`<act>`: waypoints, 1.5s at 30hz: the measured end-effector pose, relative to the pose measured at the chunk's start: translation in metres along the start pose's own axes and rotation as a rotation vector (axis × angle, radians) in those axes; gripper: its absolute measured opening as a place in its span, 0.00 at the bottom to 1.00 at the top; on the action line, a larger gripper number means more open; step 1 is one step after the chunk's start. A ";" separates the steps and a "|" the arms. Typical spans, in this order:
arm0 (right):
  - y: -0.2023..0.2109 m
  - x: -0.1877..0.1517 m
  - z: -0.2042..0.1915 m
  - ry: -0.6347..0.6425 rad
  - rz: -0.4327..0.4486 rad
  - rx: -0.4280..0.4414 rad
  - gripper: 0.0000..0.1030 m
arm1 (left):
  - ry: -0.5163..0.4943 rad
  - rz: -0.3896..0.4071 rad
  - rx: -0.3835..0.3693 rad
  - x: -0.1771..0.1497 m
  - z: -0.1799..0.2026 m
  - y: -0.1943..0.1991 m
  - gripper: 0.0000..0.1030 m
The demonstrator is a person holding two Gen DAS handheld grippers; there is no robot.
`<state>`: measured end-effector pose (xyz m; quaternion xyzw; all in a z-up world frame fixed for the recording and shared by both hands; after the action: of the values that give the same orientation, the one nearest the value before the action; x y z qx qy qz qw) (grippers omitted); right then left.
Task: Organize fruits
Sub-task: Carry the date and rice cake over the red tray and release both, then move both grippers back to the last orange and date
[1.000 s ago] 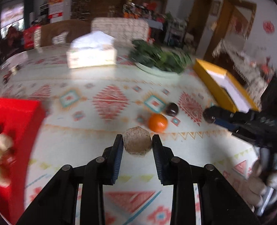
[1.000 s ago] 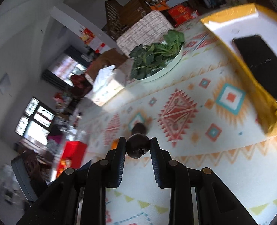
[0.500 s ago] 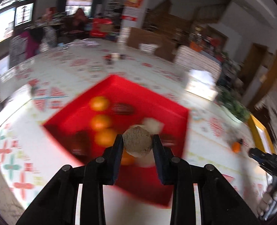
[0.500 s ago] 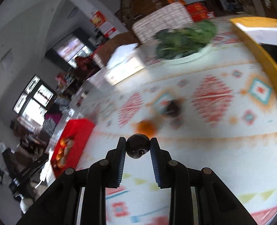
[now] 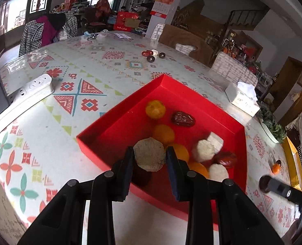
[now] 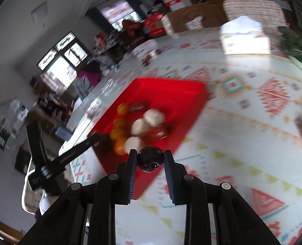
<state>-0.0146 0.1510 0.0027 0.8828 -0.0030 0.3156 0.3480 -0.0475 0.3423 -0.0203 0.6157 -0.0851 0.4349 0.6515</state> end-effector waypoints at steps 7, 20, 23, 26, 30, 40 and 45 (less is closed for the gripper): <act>-0.036 -0.019 -0.023 0.070 -0.079 -0.028 0.28 | 0.031 -0.017 -0.029 0.007 -0.007 -0.014 0.33; -0.062 -0.027 -0.039 0.123 -0.125 -0.049 0.44 | 0.107 0.020 -0.081 0.013 -0.018 0.011 0.58; -0.056 -0.025 -0.040 0.113 -0.112 -0.045 0.44 | 0.100 0.019 -0.087 0.010 -0.014 0.016 0.60; -0.044 -0.023 -0.037 0.096 -0.089 -0.041 0.45 | 0.087 0.021 -0.097 0.008 -0.006 0.023 0.60; -0.020 -0.023 -0.026 0.069 -0.048 -0.048 0.47 | 0.054 0.032 -0.118 0.007 0.012 0.037 0.60; 0.045 -0.027 0.018 -0.045 0.062 -0.058 0.48 | -0.053 0.073 -0.175 0.001 0.068 0.076 0.67; 0.080 -0.034 0.043 -0.081 0.116 -0.078 0.49 | -0.119 0.079 -0.195 -0.009 0.101 0.089 0.67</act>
<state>-0.0359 0.0565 0.0093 0.8790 -0.0805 0.2987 0.3629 -0.0702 0.2369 0.0618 0.5702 -0.1897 0.4125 0.6847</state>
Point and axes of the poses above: each gripper's, at about its wrist camera, not at the fingertips, and y roughly against the way its jaws point, z to its right, x to its top, the point moved 8 cm from there along -y, roughly the way its jaws point, and after that the axes turned 5 degrees about x, right-handed, at the moved point
